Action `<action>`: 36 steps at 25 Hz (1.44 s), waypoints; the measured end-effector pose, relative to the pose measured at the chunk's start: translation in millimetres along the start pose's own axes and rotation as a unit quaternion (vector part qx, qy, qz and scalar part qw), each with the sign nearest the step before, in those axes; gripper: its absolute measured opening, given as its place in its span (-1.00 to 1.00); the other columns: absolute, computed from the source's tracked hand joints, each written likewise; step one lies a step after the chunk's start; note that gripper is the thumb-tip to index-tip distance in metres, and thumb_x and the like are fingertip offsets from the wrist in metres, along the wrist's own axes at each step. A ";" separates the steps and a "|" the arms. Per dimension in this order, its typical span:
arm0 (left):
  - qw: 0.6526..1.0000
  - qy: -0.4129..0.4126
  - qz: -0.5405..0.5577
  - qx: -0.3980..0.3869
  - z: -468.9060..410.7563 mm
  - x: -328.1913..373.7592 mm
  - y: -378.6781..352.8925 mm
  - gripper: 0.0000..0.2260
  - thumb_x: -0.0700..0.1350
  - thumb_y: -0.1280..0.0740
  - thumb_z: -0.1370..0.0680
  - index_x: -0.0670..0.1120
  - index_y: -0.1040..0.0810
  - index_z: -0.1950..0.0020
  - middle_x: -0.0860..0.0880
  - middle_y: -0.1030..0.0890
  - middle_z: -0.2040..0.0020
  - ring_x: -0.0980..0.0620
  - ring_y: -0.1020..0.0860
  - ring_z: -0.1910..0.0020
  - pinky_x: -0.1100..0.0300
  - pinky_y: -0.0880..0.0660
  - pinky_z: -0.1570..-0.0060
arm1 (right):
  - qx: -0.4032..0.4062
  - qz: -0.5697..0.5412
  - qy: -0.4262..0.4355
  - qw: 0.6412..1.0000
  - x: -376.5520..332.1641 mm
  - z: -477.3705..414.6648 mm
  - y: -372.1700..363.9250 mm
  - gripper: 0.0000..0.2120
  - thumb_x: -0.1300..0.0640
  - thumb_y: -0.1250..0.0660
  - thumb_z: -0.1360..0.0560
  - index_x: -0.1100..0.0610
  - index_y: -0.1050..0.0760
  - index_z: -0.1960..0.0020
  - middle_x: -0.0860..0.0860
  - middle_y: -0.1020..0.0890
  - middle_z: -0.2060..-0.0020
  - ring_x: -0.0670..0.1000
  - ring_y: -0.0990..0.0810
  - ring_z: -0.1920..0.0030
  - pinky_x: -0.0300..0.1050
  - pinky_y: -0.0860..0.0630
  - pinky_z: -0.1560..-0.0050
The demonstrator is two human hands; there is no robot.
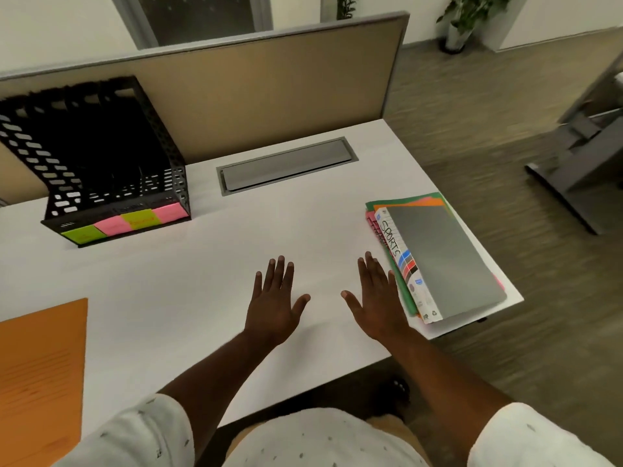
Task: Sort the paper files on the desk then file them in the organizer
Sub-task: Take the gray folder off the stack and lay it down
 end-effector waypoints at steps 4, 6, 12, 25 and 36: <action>0.999 0.019 0.046 -0.007 -38.4 80.3 -19.7 -0.33 0.28 0.01 -0.67 -0.07 0.02 -0.66 -0.05 0.13 -0.66 -0.01 0.16 -0.64 0.00 0.14 -0.61 | 0.024 -0.039 0.026 0.999 73.6 -18.5 26.1 -0.30 -0.26 -0.03 -0.65 0.09 0.04 -0.64 0.05 0.01 -0.64 0.05 0.06 -0.63 0.21 -0.01 -0.58; 0.994 0.067 0.081 -0.028 -51.7 119.0 -32.1 -0.34 0.29 0.00 -0.66 -0.07 -0.06 -0.65 -0.06 0.02 -0.66 0.00 0.04 -0.64 0.00 0.10 -0.61 | 0.011 -0.047 0.030 0.998 114.4 -24.8 32.2 -0.31 -0.28 0.00 -0.65 0.07 0.02 -0.64 0.06 -0.03 -0.63 0.08 -0.03 -0.62 0.24 -0.05 -0.57; 0.917 0.241 0.296 -0.115 -82.5 226.9 -78.1 -0.28 0.33 -0.14 -0.60 -0.05 -0.15 -0.63 -0.06 -0.23 -0.62 -0.05 -0.25 -0.57 -0.01 -0.22 -0.52 | -0.080 -0.012 -0.017 0.997 248.7 -37.0 47.0 -0.27 -0.36 0.08 -0.59 0.04 -0.03 -0.62 0.08 0.00 -0.63 0.10 -0.05 -0.61 0.20 -0.03 -0.57; 0.709 0.408 0.575 -0.036 -112.2 262.8 -93.3 -0.60 0.11 -0.40 -0.56 -0.17 -0.51 -0.20 -0.07 -0.64 -0.17 -0.02 -0.63 0.04 0.14 -0.47 0.15 | -0.241 -0.015 0.025 0.970 273.1 -42.4 24.0 -0.12 -0.46 -0.01 -0.52 -0.01 0.15 -0.64 0.03 0.16 -0.63 0.12 0.12 -0.62 0.19 -0.03 -0.58; 0.681 0.419 0.599 -0.042 -97.1 261.0 -85.9 -0.85 -0.11 -0.46 -0.53 -0.14 -0.55 0.05 -0.22 -0.67 -0.09 -0.07 -0.63 0.07 0.09 -0.49 0.06 | -0.210 -0.097 0.074 0.970 271.0 -34.2 40.6 -0.15 -0.45 -0.15 -0.48 -0.09 0.00 -0.63 -0.08 0.00 -0.63 0.00 0.02 -0.61 0.00 -0.03 -0.56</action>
Point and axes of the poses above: each hand's wrist, its own z-axis away from the middle knuckle, its own y-axis out of the back of the hand, x = y × z, the point moved 7 cm from there along -z, towards the middle knuckle
